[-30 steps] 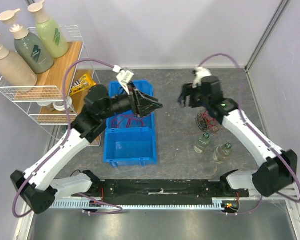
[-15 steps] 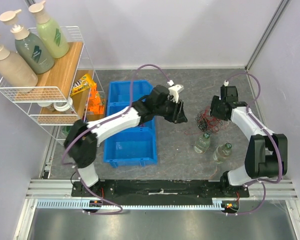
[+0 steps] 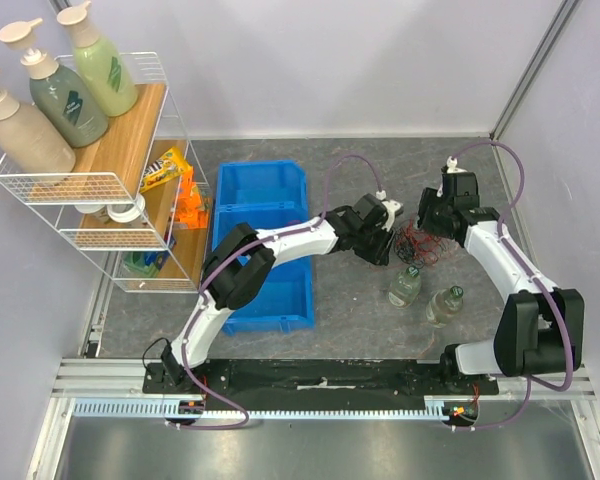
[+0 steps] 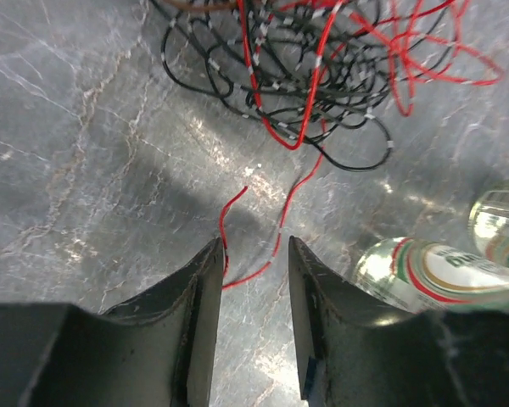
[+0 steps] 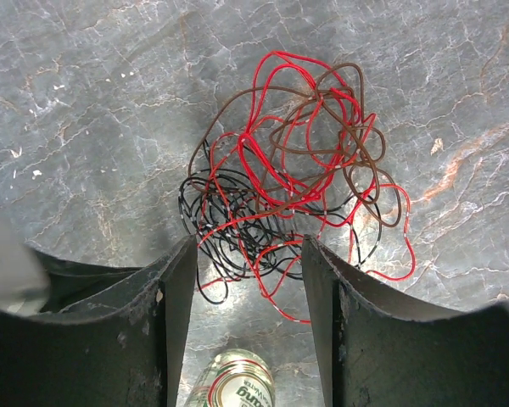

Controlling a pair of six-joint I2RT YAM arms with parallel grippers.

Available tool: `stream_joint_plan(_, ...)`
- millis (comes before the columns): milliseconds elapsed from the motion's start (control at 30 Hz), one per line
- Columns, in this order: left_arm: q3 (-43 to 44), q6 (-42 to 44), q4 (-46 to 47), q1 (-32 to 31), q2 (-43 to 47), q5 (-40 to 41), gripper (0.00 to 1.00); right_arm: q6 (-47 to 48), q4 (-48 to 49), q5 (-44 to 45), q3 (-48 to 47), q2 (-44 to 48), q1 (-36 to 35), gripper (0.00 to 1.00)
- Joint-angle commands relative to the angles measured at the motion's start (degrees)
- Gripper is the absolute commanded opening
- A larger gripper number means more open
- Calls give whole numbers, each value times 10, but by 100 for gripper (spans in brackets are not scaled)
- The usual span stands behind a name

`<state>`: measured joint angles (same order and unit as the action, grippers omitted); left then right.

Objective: Untangle the cables

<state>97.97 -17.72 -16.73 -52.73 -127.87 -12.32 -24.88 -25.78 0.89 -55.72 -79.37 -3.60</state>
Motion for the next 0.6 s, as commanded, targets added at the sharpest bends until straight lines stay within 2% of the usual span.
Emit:
stream_joint_plan(0,36,24,-17,-12,-29,48,41,5,3,-24,-4,25,0,60)
stream_joint_plan(133,43,25,-34,-29,-46,106,33,6,0,-26,-4,35,0,60)
stream_joint_plan(233,43,23,-51,-31,-47,154,15,7,-1,-28,-2,45,1,60)
stream_joint_plan(267,39,26,-52,-32,-38,165,3,7,-3,-27,1,48,0,60)
stream_joint_plan(400,26,51,-58,-28,36,203,2,17,-13,-27,2,62,0,60)
stream_joint_plan(567,44,66,-52,-15,173,235,2,40,-17,-56,-5,92,-4,63)
